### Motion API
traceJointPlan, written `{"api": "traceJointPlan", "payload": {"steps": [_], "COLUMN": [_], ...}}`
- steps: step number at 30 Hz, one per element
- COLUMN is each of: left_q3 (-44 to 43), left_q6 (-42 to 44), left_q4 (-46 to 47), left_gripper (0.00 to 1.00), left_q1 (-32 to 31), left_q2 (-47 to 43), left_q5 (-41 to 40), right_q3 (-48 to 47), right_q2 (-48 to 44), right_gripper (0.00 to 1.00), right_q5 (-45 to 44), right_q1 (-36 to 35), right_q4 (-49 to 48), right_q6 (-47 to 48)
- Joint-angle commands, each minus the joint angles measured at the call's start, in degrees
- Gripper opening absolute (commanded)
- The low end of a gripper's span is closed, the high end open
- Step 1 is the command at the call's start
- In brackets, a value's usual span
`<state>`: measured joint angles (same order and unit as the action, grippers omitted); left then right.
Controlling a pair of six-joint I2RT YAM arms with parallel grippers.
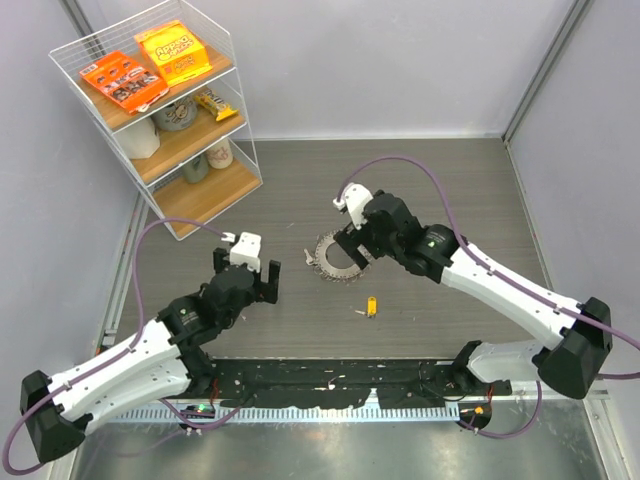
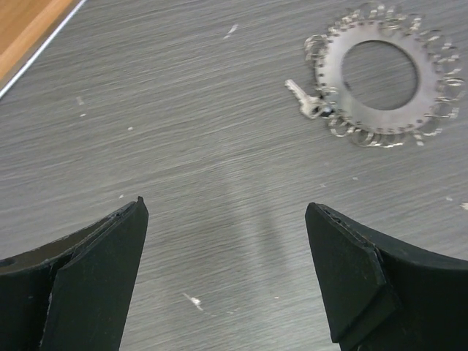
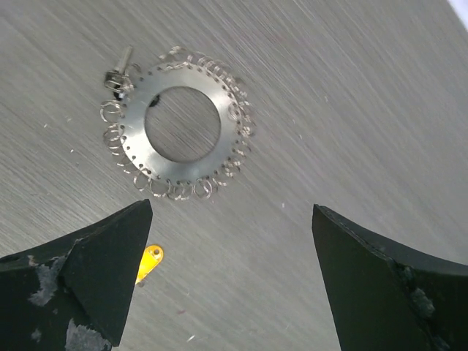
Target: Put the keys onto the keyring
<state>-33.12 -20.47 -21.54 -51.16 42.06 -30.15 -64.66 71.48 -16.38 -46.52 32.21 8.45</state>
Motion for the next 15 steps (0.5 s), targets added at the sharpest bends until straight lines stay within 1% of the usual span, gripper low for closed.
{"api": "traceJointPlan", "payload": {"steps": [1,4,5,6,8,10,13,14,15], "left_q3": [2.9,5.3,6.1,7.4,8.7,9.2,10.4,10.6,10.7], "left_q6": [-1.2,-1.1,-1.8,-2.2,-2.9,-3.5,-3.8,-4.0,-4.0], "left_q4": [4.8,6.2,6.8,7.5,8.6,8.6,10.0,9.9,9.9], "left_gripper": [0.98,0.99,0.99,0.99,0.99,0.99,0.99,0.99,0.99], "left_q1": [0.2,1.7,2.6,3.9,6.2,7.8,8.4,8.5,8.5], "left_q2": [-3.1,-3.9,-4.2,-4.4,-5.1,-5.5,-6.2,-6.3,-6.5], "left_q5": [-10.0,-11.0,-9.8,-8.1,-4.7,-3.3,-2.1,-1.5,-1.1], "right_q3": [0.0,1.9,3.0,3.7,5.4,6.2,8.1,8.8,9.1], "right_q2": [1.3,2.4,2.5,2.9,3.2,3.7,4.5,5.5,5.9], "right_gripper": [0.97,0.98,0.98,1.00,1.00,1.00,1.00,0.96,0.95], "right_q5": [8.5,12.7,14.8,16.8,18.9,21.3,24.9,25.6,27.0], "right_q1": [-0.8,-0.8,-1.0,-1.3,-2.0,-2.3,-2.2,-2.3,-2.4], "right_q4": [-8.9,-11.3,-12.1,-12.5,-13.4,-14.8,-17.3,-18.2,-18.2], "right_q6": [15.7,26.8,29.1,33.4,38.7,42.1,46.1,47.4,48.7]}}
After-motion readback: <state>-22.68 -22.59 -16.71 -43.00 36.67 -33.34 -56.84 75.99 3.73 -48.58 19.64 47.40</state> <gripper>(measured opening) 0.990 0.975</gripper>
